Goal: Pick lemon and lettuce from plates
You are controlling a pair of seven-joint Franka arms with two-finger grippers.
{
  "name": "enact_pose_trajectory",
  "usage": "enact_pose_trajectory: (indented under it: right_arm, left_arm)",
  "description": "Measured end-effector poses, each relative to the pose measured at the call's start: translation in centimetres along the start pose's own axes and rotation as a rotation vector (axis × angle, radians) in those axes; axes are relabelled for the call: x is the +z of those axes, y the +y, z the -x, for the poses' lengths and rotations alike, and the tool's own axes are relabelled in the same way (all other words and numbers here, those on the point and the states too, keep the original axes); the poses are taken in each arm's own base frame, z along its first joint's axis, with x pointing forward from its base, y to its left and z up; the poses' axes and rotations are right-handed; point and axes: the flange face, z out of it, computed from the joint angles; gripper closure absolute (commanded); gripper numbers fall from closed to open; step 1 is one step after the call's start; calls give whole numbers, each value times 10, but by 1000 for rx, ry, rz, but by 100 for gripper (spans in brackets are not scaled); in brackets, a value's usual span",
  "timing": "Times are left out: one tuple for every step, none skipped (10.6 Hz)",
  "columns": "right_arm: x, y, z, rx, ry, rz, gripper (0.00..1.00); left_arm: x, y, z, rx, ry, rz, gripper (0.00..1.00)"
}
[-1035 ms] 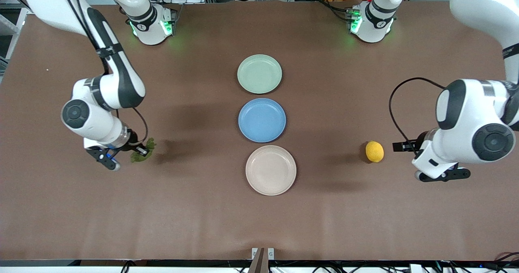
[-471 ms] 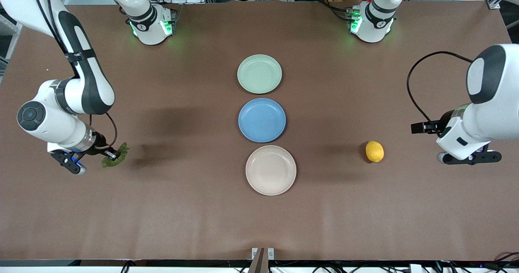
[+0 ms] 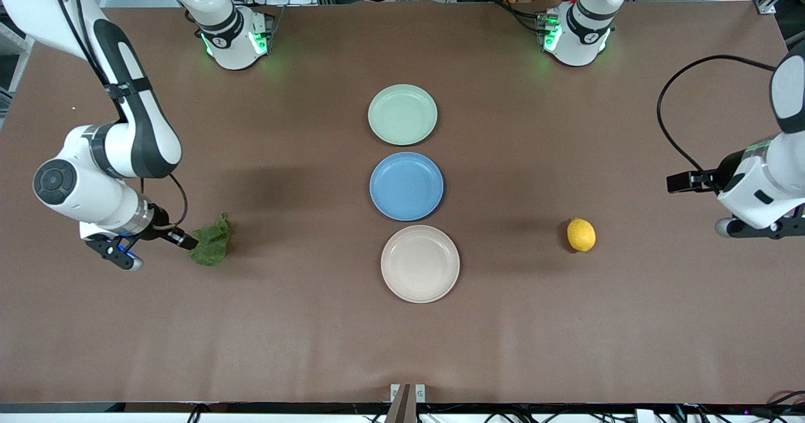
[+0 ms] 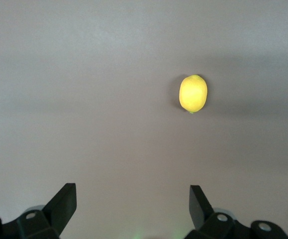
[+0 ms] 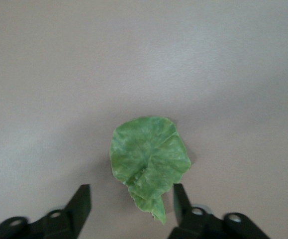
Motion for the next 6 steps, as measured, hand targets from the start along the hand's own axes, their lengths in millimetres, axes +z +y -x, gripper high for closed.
enact_pose_trajectory:
  right_arm:
    - [1,1,3,-72,-24,11,0]
    - [1,4,5,-130,-56,24,0]
    - [-3,9,9,-161,-102,43,0]
    - [-11,14,15,-174,-151,65,0]
    - [-22,17,23,-184,-192,82,0]
    - [-34,18,32,-188,-210,94,0]
  left_arm:
    - [-10,0,10,5,12,6,0]
    - [-21,2,24,11,26,9,0]
    - [-33,5,37,19,43,9,0]
    - [-45,10,48,27,65,7,0]
    - [-58,14,59,34,89,5,0]
    - [-69,16,68,38,111,5,0]
